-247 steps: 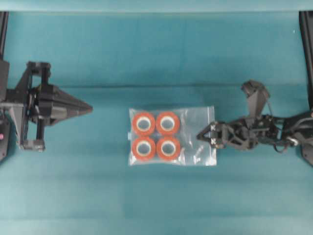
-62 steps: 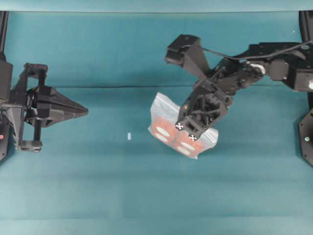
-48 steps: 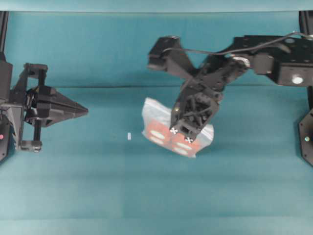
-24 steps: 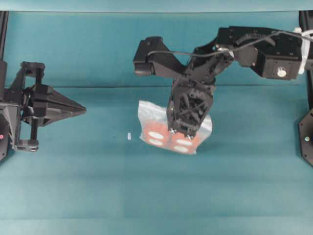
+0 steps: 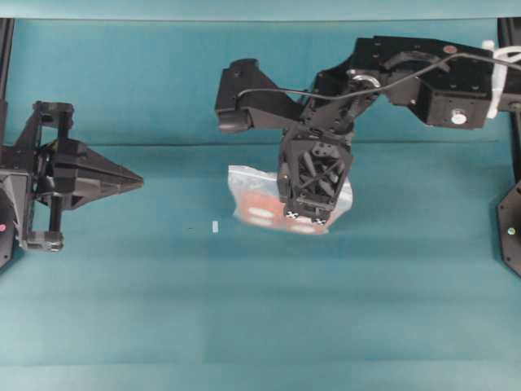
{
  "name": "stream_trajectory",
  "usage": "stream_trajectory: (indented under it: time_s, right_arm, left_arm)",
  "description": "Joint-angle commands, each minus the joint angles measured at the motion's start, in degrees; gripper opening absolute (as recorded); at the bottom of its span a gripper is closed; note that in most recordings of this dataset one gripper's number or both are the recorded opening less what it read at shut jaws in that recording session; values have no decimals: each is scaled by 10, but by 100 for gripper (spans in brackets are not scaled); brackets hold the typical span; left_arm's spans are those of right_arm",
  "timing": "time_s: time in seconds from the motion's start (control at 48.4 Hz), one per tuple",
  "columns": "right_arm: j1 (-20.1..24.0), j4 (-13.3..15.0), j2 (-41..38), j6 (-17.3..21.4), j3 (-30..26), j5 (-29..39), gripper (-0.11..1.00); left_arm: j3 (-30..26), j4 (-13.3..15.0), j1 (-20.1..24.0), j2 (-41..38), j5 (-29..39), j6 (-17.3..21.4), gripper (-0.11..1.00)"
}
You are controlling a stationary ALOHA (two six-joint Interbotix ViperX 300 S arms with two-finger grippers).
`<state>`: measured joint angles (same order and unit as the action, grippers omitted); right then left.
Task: Hand over the clear zip bag and make it stand upright.
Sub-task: 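Lift the bag with the right gripper and swing it upright toward center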
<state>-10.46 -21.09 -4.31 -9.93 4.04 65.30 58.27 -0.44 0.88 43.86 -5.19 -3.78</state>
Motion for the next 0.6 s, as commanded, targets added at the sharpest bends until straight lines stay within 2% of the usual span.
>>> stream_trajectory:
  time_s: [0.0, 0.434, 0.579]
  right_arm:
    - [1, 0, 1, -14, -21, 0, 1]
    - [3, 11, -20, -33, -37, 3, 1]
    - [5, 14, -25, -49, -37, 4, 1]
  left_arm:
    - [-7, -1, 2, 1, -6, -10, -1]
    - [-6, -1, 2, 2, -5, -17, -1]
    - [-6, -2, 2, -1, 4, -20, -1]
